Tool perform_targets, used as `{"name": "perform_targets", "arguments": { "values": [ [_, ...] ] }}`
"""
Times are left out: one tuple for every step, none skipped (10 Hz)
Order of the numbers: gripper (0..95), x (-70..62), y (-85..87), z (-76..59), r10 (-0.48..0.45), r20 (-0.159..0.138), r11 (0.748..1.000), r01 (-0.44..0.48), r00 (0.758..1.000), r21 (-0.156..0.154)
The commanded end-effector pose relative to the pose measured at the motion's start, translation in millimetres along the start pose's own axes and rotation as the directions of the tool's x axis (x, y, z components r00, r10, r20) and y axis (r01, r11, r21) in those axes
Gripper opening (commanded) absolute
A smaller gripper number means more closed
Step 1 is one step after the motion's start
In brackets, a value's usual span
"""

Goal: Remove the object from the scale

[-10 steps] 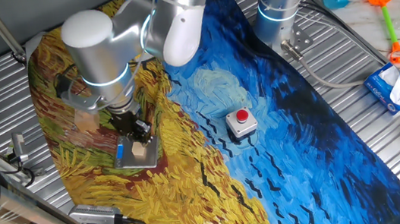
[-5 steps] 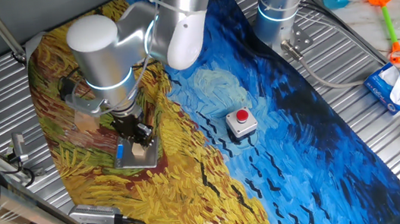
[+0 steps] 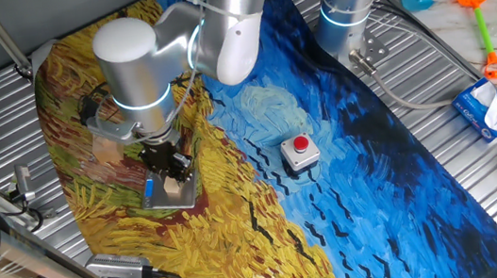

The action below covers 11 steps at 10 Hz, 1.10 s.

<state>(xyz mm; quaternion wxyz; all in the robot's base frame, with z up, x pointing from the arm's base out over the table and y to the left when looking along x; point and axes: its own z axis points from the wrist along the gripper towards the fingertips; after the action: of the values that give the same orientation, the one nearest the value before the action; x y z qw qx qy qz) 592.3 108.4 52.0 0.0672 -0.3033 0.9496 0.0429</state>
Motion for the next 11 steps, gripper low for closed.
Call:
{"name": "perform_targets", "arguments": {
  "values": [
    [38.0,-0.5,-1.1,0.5,-0.009,0.004,1.000,0.009,1.000,0.002],
    [38.0,-0.6,-2.2,0.4,-0.010,0.006,1.000,0.010,1.000,0.001],
    [38.0,-0.7,-2.8,0.3,-0.012,0.008,1.000,0.012,1.000,0.001],
    [38.0,-0.8,-3.3,0.2,-0.019,0.009,1.000,0.019,1.000,0.003],
    [38.0,-0.8,-3.3,0.2,-0.018,0.009,1.000,0.018,1.000,0.005],
    [38.0,-1.1,-3.4,-0.1,-0.016,0.013,1.000,0.015,1.000,0.005],
    [38.0,-1.6,-3.6,-0.8,-0.017,0.015,1.000,0.017,1.000,0.005],
    [38.0,-2.4,-4.1,-2.5,-0.019,0.018,1.000,0.019,1.000,0.003],
    [38.0,-3.4,-4.4,-3.5,-0.018,0.017,1.000,0.018,1.000,0.003],
    [38.0,-3.6,-4.4,-3.5,-0.017,0.016,1.000,0.017,1.000,0.004],
    [38.0,-3.2,-4.2,-2.7,-0.017,0.016,1.000,0.017,1.000,0.004]
  ]
}}
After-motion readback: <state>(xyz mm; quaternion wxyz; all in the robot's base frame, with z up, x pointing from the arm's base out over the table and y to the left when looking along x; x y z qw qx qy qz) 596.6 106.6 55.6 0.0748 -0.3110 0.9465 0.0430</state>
